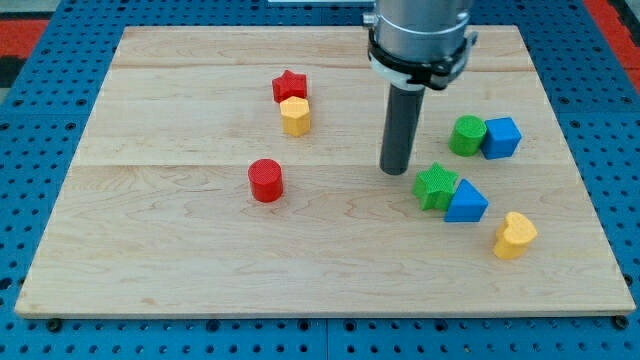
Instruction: Push blue cube to the green star
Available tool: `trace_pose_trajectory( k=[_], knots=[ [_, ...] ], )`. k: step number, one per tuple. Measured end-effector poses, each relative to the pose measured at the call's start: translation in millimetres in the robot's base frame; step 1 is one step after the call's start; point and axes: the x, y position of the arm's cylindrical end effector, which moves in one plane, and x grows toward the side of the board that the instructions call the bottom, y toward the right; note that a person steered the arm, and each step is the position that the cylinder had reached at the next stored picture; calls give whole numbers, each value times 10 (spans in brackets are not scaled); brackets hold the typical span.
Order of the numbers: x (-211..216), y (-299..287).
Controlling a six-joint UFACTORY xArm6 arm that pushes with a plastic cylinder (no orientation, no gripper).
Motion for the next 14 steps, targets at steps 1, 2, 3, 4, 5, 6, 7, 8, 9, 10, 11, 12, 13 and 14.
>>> trace_pose_trajectory(
  k=[1,2,3,4,5,6,7,8,9,10,11,12,13,14],
  knots=[
    [91,87],
    [99,87],
    [104,87],
    [-24,-27],
    [-415,-371],
    [-415,-371],
    [-528,-5],
    [-924,-50],
    [-1371,93],
    [-1468,660],
    [-1373,841],
    [-1141,1150],
    [-1079,1403],
    [-912,1437]
  ],
)
